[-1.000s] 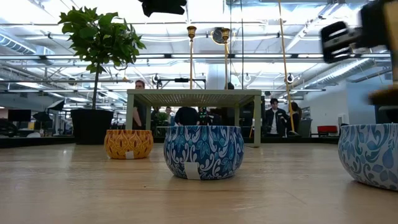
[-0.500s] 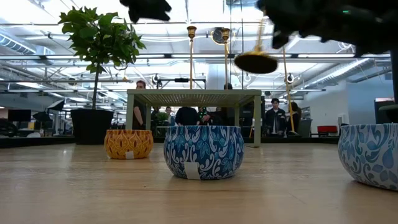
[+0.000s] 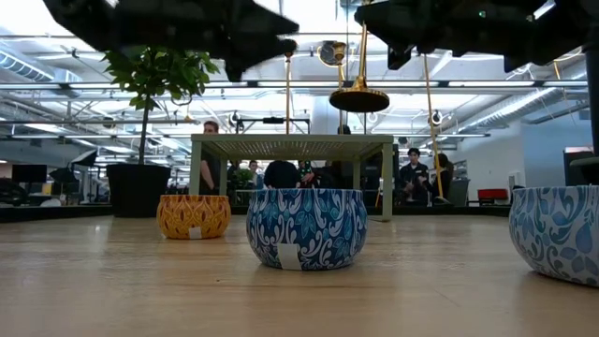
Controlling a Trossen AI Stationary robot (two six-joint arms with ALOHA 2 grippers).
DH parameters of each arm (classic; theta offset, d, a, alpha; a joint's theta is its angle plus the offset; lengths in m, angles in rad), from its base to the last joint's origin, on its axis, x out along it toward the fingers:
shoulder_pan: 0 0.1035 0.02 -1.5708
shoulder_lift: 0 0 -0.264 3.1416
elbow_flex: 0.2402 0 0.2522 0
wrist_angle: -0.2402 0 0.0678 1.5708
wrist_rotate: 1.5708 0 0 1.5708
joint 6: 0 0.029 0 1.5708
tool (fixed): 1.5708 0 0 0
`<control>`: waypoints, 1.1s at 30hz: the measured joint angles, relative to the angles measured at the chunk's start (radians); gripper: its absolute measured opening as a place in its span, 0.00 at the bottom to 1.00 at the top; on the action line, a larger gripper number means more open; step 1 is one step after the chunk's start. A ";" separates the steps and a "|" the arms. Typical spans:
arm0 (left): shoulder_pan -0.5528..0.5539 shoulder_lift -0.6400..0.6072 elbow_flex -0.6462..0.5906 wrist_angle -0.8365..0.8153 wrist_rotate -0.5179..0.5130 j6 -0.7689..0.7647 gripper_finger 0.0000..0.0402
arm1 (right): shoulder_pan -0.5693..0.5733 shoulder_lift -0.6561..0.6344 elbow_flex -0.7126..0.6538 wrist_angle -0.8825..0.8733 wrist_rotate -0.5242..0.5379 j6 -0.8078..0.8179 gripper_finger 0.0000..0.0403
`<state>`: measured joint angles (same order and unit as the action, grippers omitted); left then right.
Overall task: Pick & Place candle stick holders
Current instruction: Put the gold candle holder on the shelf
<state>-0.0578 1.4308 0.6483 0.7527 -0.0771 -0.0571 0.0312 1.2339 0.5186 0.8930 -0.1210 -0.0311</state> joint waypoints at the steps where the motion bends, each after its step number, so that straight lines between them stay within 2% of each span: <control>1: 0.000 0.036 0.001 0.022 0.008 -0.002 0.45 | -0.002 0.000 0.000 -0.002 -0.011 0.007 0.05; 7: 0.001 0.178 0.077 0.131 0.031 0.021 0.45 | -0.011 0.000 0.000 -0.012 -0.012 0.019 0.05; 11: 0.001 0.240 0.159 0.108 0.036 0.021 0.45 | -0.013 0.000 0.000 -0.022 -0.011 0.019 0.05; 19: 0.001 0.317 0.271 0.025 0.051 -0.007 0.45 | -0.013 0.000 0.000 -0.030 -0.012 0.019 0.05; 26: 0.001 0.332 0.279 0.024 0.052 -0.036 0.45 | -0.013 0.000 0.000 -0.030 -0.011 0.019 0.05; 29: 0.001 0.332 0.279 0.035 0.051 -0.036 0.42 | -0.013 0.000 0.000 -0.030 -0.011 0.015 0.05; 33: 0.005 0.332 0.279 0.035 0.051 -0.032 0.32 | -0.013 0.000 0.000 -0.030 -0.011 0.010 0.05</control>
<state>-0.0525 1.7626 0.9276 0.7876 -0.0261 -0.0886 0.0182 1.2339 0.5190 0.8631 -0.1318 -0.0212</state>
